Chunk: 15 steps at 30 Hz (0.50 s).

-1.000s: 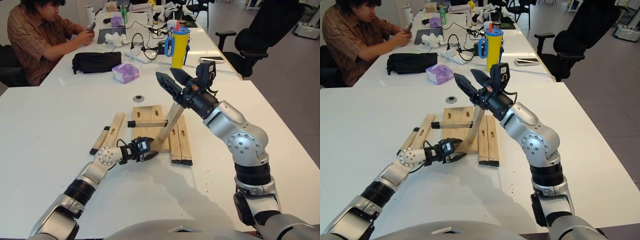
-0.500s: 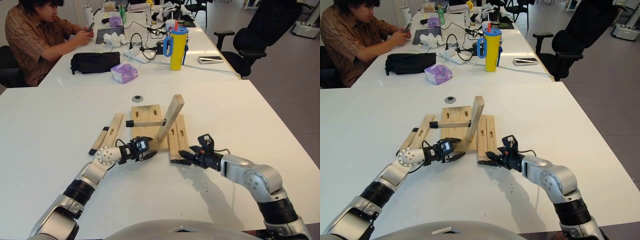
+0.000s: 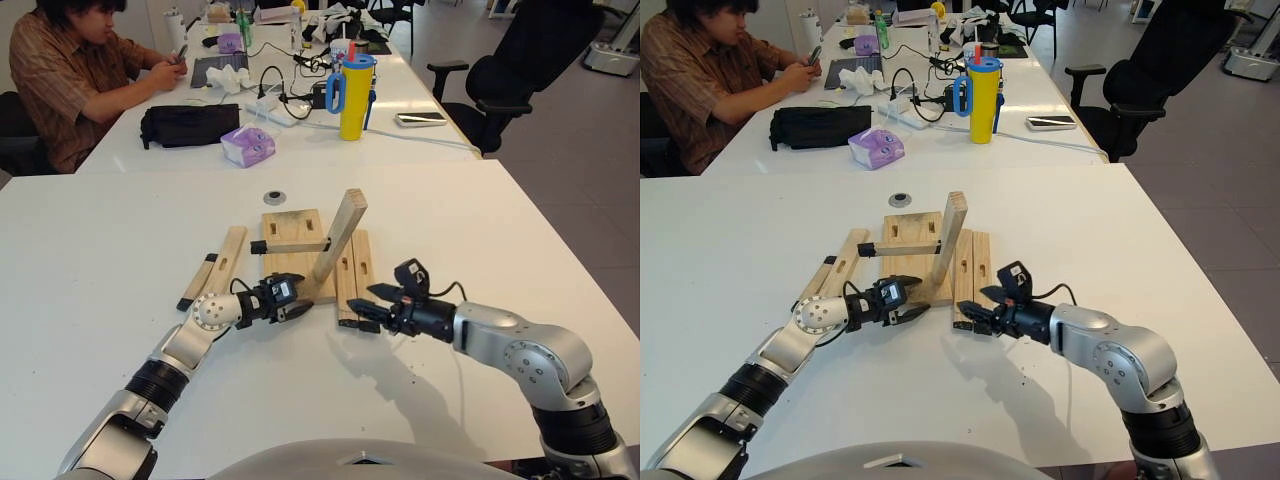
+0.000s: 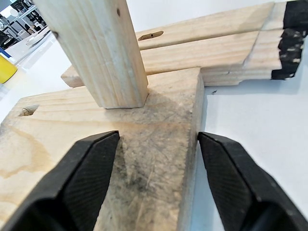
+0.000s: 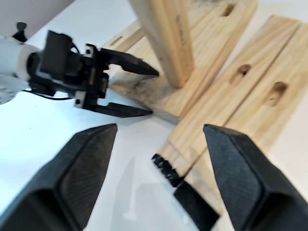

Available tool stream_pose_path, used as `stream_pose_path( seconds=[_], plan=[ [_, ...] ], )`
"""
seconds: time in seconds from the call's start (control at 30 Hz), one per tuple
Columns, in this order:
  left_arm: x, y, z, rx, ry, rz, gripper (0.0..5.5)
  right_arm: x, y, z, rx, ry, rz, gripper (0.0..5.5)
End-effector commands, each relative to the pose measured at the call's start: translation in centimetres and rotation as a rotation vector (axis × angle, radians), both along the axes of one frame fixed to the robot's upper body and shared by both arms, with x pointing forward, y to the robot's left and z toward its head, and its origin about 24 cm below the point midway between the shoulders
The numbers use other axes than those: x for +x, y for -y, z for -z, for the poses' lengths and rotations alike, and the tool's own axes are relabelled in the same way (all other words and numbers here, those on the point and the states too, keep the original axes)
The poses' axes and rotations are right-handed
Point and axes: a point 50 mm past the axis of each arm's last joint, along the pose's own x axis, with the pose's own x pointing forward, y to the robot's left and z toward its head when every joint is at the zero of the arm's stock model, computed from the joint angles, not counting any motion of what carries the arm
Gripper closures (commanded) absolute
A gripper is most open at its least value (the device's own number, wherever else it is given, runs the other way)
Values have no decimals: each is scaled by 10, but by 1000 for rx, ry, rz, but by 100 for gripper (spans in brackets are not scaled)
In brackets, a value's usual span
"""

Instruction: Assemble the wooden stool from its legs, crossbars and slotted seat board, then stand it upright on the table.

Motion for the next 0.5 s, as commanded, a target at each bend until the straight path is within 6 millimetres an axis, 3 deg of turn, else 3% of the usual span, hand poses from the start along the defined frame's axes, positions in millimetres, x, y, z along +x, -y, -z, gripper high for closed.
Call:
stream_pose_path(
  seconds=[0.03,0.27,0.5],
  plan=[
    [-58,-56,74,330,-406,-96,247,2,0,26,-52,-148,46,217],
    [-62,-49,74,308,-409,-98,247,17,18,30,-263,-87,107,217],
    [-67,-41,76,276,-421,-115,247,27,4,5,-183,-23,77,217]
  ],
)
